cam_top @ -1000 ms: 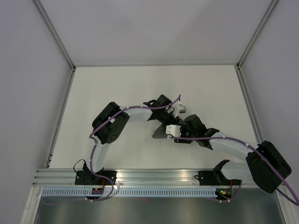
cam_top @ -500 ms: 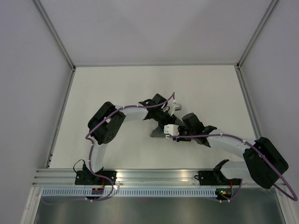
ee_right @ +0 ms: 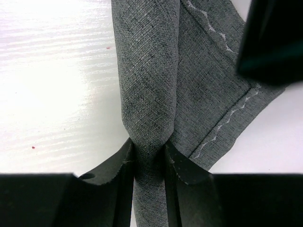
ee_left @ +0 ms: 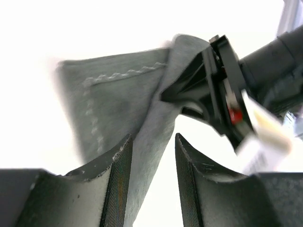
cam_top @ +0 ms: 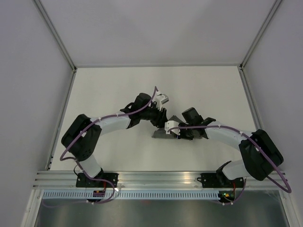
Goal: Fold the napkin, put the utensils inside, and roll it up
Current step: Roll the napkin with the utensil
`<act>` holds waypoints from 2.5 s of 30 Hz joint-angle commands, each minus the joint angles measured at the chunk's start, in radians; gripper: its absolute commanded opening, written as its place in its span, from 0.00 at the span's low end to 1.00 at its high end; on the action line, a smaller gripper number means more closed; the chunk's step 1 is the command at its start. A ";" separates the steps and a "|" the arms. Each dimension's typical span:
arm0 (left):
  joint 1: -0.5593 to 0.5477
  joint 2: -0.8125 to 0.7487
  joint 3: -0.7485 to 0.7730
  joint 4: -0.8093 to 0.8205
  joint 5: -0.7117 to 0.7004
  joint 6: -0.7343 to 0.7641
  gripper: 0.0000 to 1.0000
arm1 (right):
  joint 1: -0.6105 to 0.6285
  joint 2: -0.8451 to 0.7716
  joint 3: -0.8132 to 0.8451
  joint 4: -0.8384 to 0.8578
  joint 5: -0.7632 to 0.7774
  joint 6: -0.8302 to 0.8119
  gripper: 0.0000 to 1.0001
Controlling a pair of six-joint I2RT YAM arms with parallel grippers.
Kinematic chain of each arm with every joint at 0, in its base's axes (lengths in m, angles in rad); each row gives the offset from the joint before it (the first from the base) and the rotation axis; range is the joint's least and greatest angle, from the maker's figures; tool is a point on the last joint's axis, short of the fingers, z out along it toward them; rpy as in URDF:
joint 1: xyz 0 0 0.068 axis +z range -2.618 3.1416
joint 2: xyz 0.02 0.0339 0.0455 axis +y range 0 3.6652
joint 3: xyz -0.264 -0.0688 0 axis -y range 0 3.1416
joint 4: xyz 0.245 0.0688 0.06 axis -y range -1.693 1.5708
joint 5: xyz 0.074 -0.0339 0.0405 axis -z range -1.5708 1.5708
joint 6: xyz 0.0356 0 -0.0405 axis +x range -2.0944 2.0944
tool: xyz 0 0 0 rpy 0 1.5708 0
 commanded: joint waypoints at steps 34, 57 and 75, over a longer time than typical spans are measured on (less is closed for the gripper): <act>-0.396 -0.028 -0.267 0.382 -0.735 0.617 0.58 | -0.227 0.759 0.755 -0.803 -0.312 -0.197 0.26; -0.420 0.167 -0.163 0.330 -0.755 0.692 0.34 | -0.230 0.802 0.777 -0.806 -0.303 -0.192 0.29; -0.413 0.179 -0.146 0.195 -0.551 0.507 0.02 | -0.288 0.629 0.777 -0.806 -0.469 -0.140 0.69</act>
